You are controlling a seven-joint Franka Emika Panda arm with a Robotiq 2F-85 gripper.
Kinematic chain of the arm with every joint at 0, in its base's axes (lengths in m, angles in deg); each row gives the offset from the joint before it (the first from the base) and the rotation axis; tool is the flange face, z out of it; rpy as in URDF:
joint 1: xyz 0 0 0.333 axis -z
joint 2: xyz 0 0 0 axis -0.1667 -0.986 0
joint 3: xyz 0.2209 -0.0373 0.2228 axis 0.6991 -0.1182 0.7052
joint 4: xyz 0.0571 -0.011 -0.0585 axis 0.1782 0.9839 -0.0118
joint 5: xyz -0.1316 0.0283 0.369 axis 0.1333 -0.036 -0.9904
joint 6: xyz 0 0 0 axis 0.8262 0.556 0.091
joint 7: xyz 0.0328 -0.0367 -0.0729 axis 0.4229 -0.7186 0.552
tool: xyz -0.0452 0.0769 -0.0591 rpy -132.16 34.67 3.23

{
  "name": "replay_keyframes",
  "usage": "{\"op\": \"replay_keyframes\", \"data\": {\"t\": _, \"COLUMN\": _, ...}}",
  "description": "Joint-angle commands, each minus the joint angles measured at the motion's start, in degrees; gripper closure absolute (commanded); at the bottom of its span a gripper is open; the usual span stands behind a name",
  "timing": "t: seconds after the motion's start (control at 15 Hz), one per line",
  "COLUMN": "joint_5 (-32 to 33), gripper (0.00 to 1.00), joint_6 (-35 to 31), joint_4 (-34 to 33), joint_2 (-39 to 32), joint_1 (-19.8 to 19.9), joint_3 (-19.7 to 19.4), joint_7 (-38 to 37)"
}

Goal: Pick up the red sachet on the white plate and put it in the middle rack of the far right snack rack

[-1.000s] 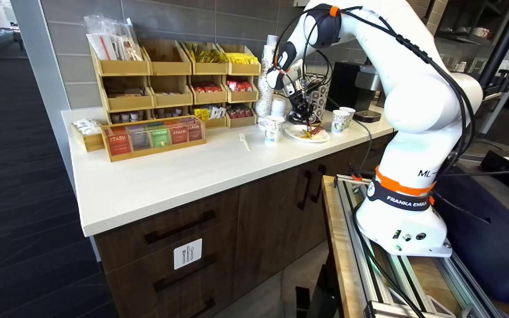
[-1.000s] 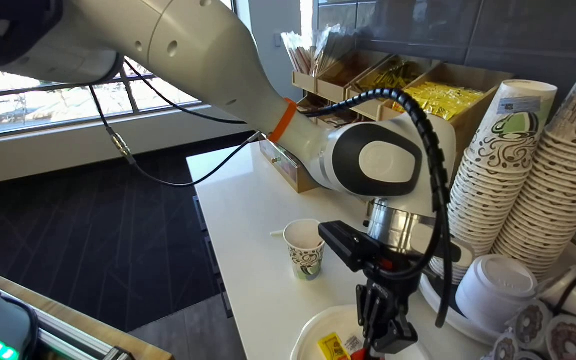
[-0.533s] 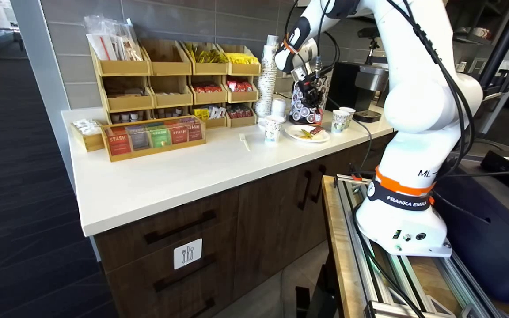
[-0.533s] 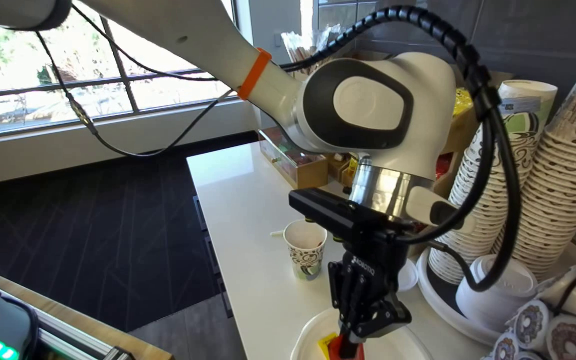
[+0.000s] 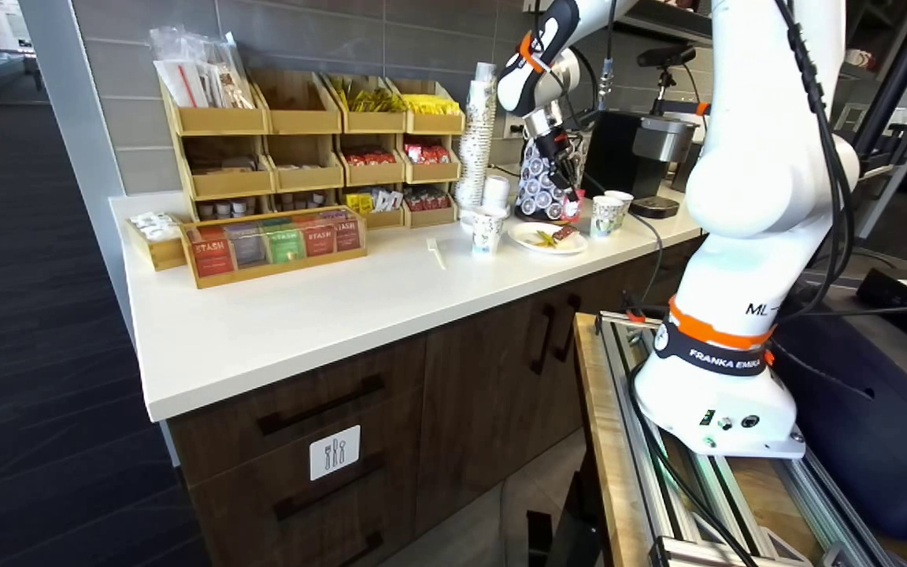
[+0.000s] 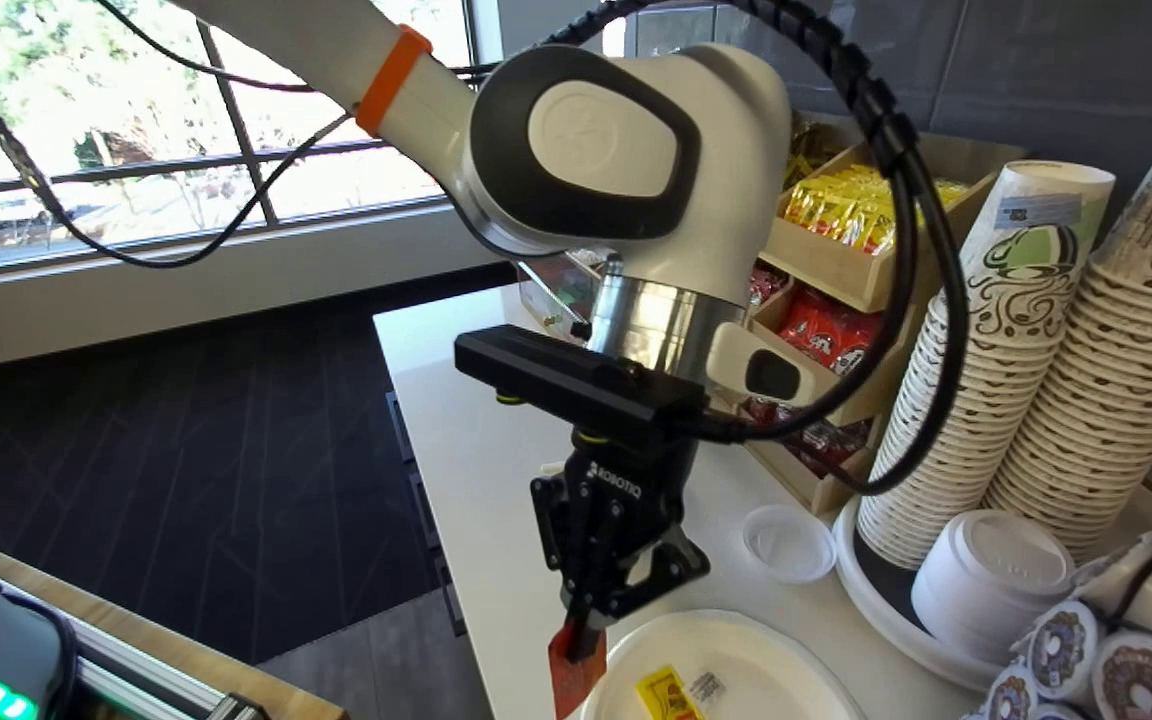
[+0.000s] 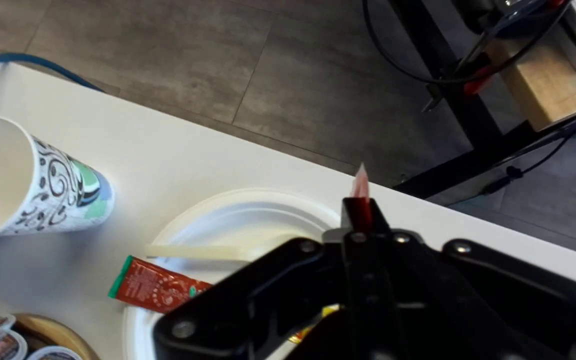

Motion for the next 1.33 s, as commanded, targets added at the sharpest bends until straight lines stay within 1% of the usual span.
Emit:
{"op": "replay_keyframes", "data": {"t": 0.0, "joint_5": 1.43, "gripper": 1.0, "joint_6": -7.76, "joint_4": 10.71, "joint_2": 8.98, "joint_1": -1.17, "joint_3": 1.0, "joint_7": 5.77}}
{"op": "replay_keyframes", "data": {"t": 0.4, "joint_5": 1.21, "gripper": 1.0, "joint_6": -25.04, "joint_4": 21.7, "joint_2": 17.9, "joint_1": -4.79, "joint_3": -0.02, "joint_7": 12.28}}
{"op": "replay_keyframes", "data": {"t": 0.6, "joint_5": 0.52, "gripper": 1.0, "joint_6": -34.63, "joint_4": 25.72, "joint_2": 20.89, "joint_1": -6.5, "joint_3": -0.52, "joint_7": 15.43}}
{"op": "replay_keyframes", "data": {"t": 0.67, "joint_5": -0.86, "gripper": 1.0, "joint_6": -38.15, "joint_4": 26.75, "joint_2": 21.36, "joint_1": -6.79, "joint_3": -0.82, "joint_7": 17.68}}
{"op": "replay_keyframes", "data": {"t": 0.73, "joint_5": -0.29, "gripper": 0.99, "joint_6": -33.18, "joint_4": 22.71, "joint_2": 18.31, "joint_1": -7.46, "joint_3": -1.31, "joint_7": 14.49}}
{"op": "replay_keyframes", "data": {"t": 0.8, "joint_5": -0.31, "gripper": 0.99, "joint_6": -35.46, "joint_4": 23.85, "joint_2": 19.12, "joint_1": -7.85, "joint_3": -1.47, "joint_7": 15.36}}
{"op": "replay_keyframes", "data": {"t": 0.87, "joint_5": -0.27, "gripper": 0.99, "joint_6": -36.35, "joint_4": 24.55, "joint_2": 19.72, "joint_1": -8.04, "joint_3": -1.58, "joint_7": 15.76}}
{"op": "replay_keyframes", "data": {"t": 1.2, "joint_5": -0.24, "gripper": 1.0, "joint_6": -36.69, "joint_4": 25.05, "joint_2": 20.26, "joint_1": -8.1, "joint_3": -1.81, "joint_7": 16.48}}
{"op": "replay_keyframes", "data": {"t": 1.27, "joint_5": 0.41, "gripper": 1.0, "joint_6": -39.64, "joint_4": 25.05, "joint_2": 20.11, "joint_1": -8.73, "joint_3": -1.49, "joint_7": 17.23}}
